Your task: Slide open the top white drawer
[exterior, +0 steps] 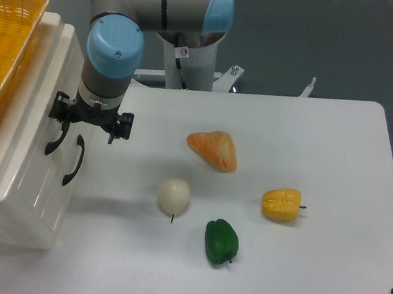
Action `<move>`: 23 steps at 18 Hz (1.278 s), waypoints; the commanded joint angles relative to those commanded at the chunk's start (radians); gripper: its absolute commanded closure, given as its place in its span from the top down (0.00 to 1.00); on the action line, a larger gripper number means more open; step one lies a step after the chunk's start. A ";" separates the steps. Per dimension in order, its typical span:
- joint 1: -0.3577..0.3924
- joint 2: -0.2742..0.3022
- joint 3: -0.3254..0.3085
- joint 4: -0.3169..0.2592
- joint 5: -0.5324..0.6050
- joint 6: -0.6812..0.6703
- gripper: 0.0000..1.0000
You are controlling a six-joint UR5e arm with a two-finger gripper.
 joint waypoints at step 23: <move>-0.014 -0.012 -0.005 0.000 0.003 0.002 1.00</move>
